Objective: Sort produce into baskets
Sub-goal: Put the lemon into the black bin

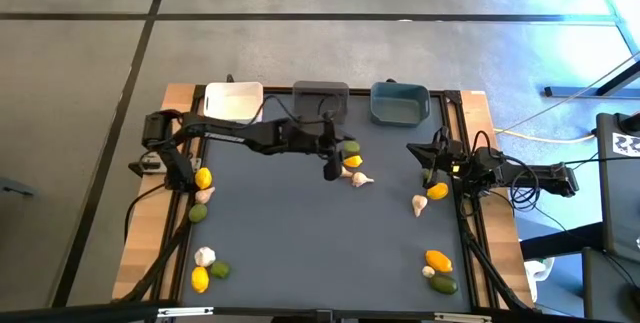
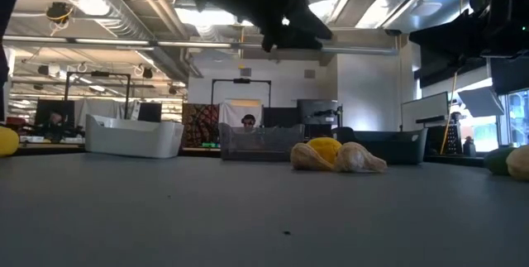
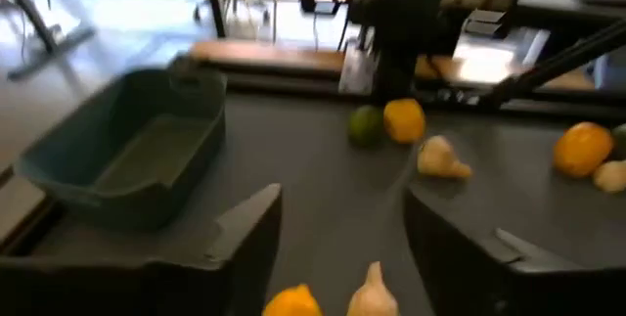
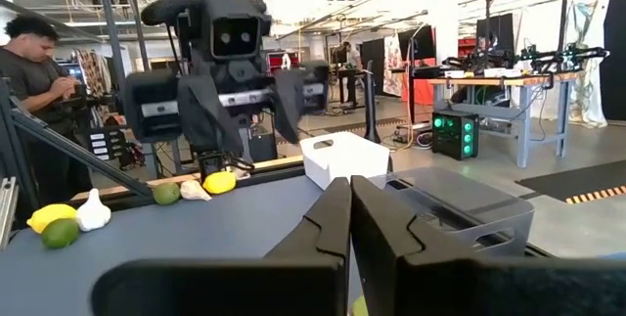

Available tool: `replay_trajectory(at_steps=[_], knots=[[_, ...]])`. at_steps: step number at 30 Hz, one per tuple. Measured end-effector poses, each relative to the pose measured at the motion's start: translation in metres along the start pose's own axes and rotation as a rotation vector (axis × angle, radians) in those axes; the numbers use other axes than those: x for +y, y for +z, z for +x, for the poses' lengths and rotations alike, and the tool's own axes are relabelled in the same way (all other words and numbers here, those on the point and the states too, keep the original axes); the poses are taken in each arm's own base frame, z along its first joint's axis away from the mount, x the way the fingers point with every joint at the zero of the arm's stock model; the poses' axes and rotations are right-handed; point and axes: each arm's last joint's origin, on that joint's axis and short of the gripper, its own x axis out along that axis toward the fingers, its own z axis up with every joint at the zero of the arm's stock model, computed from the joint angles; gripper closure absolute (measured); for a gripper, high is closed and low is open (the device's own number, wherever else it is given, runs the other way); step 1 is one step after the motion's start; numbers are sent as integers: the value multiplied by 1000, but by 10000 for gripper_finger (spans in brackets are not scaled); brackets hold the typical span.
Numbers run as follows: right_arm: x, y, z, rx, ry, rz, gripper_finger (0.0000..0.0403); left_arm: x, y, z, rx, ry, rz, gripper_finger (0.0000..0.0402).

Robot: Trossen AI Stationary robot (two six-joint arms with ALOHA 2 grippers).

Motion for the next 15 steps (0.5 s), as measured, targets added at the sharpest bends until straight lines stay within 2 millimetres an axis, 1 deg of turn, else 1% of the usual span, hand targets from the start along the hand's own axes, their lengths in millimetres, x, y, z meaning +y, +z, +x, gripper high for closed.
replay_trajectory(at_steps=[2,5,8,15], knots=[[0,0,0,0,1,0,388,1,-6,7,26,4,-3,155],[0,0,0,-1,-13,0,388,2,-17,16,60,37,-6,137],[0,0,0,-1,-13,0,388,2,-28,27,83,54,-34,133],[0,0,0,0,-14,0,388,8,-59,50,174,67,4,132]])
